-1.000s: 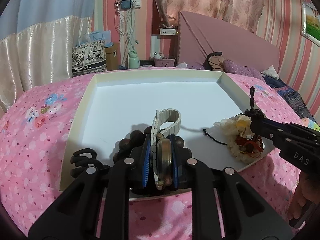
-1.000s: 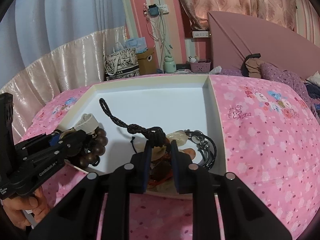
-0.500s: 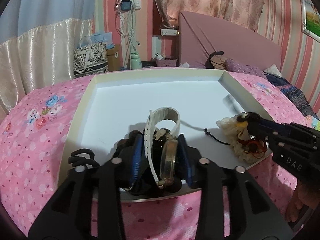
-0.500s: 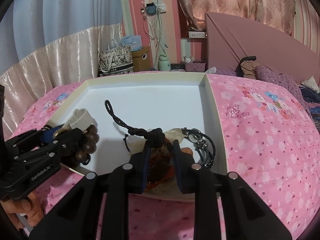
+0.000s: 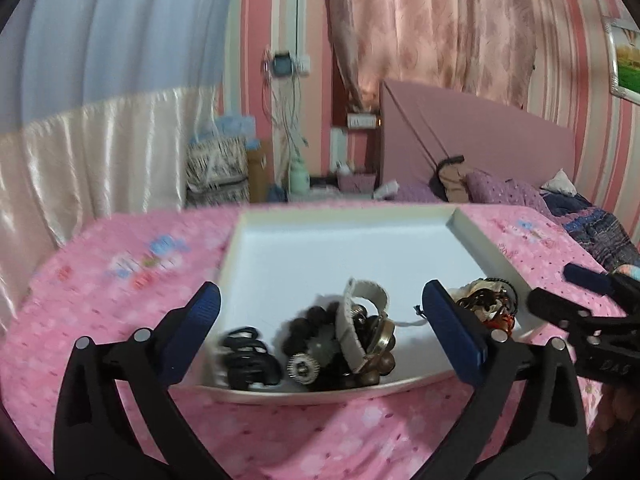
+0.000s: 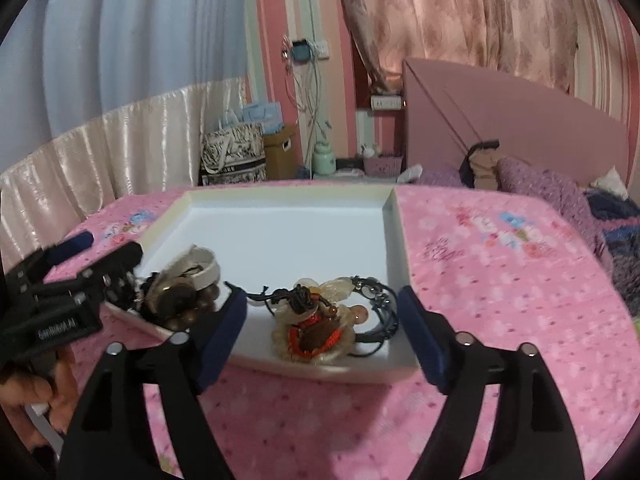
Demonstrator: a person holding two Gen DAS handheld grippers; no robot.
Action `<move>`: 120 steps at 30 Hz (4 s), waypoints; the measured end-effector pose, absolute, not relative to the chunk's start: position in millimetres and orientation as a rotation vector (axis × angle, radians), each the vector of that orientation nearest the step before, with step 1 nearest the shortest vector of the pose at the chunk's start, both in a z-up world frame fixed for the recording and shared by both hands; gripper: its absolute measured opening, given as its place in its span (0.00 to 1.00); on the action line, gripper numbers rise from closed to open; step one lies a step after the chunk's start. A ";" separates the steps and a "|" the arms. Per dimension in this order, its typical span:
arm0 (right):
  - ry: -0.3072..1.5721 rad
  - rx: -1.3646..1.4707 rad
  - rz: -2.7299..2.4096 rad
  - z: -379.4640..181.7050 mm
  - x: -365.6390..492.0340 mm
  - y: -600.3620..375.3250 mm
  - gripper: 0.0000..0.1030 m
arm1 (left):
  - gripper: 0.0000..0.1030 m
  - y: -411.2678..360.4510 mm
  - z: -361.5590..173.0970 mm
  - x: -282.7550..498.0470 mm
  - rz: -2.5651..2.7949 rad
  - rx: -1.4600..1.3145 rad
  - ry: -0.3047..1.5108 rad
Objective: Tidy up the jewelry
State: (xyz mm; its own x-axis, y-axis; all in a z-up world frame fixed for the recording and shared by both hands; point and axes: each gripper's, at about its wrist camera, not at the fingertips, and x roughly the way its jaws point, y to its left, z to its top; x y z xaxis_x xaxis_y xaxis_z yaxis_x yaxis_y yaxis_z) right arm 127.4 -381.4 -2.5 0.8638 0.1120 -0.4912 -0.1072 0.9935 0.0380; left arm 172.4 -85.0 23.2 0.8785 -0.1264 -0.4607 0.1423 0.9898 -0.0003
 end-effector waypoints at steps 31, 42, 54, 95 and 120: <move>0.408 0.051 0.084 -31.9 60.0 -397.5 0.98 | 0.97 -35.0 6.5 86.2 -0.025 0.093 0.333; 0.394 -0.048 0.080 -30.3 56.4 -381.5 0.98 | 0.97 -29.2 8.1 83.4 -0.029 0.062 0.327; 0.406 -0.052 0.074 -29.1 56.4 -381.7 0.98 | 0.97 -26.4 9.6 83.9 -0.032 0.048 0.327; 0.409 -0.049 0.073 -28.6 57.1 -383.7 0.98 | 0.97 -26.0 10.2 84.2 -0.031 0.048 0.321; 0.411 -0.048 0.072 -29.0 57.6 -383.4 0.98 | 0.97 -26.2 10.2 84.4 -0.031 0.049 0.322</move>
